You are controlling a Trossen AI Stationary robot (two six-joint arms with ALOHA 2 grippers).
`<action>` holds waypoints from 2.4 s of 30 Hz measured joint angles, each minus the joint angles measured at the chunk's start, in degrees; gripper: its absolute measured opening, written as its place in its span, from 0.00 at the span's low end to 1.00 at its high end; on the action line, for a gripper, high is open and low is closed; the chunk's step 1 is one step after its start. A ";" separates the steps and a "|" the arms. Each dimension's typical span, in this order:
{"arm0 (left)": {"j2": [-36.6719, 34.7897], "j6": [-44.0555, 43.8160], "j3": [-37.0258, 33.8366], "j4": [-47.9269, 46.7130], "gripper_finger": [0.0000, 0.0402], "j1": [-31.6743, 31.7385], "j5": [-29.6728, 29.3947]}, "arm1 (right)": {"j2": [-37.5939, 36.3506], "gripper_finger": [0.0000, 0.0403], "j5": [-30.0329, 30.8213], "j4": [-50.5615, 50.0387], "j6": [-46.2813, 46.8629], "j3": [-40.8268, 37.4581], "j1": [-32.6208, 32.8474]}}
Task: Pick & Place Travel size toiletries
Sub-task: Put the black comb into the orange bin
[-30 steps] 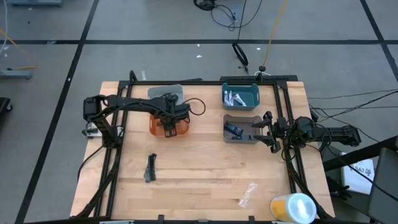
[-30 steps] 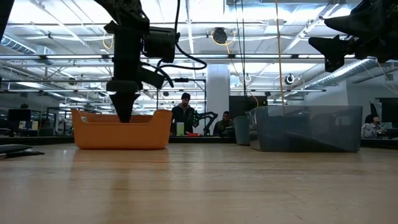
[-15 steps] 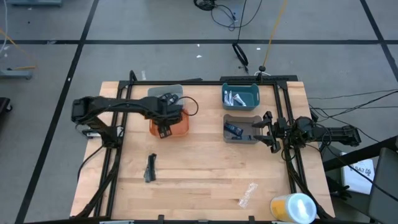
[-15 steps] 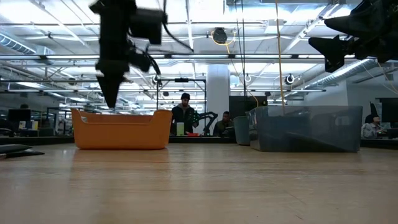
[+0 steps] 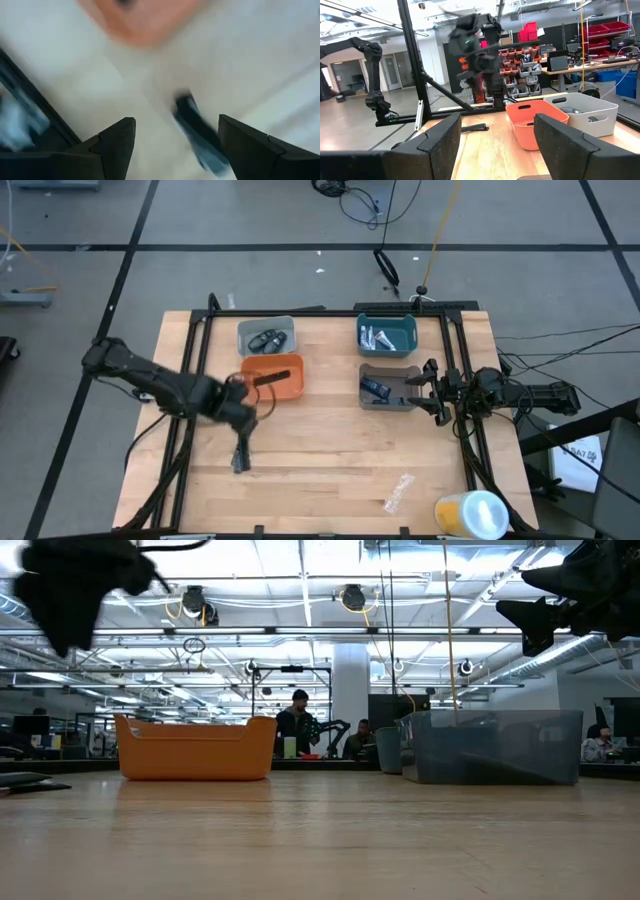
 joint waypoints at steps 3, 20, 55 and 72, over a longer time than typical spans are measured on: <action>1.68 -13.24 -2.36 3.49 0.70 -5.41 2.45 | 0.00 0.59 0.03 0.00 0.00 0.01 0.01; 19.55 -32.36 -5.11 12.42 0.70 -10.33 9.88 | 0.00 0.59 0.07 0.03 -0.01 0.02 0.01; 21.58 -32.96 -9.36 20.72 0.70 -6.68 15.49 | 0.00 0.59 0.10 3.33 -2.62 0.01 -0.01; 21.58 -33.78 -9.32 17.31 0.70 -8.09 19.32 | 0.00 0.59 0.08 2.57 -1.71 0.01 -0.01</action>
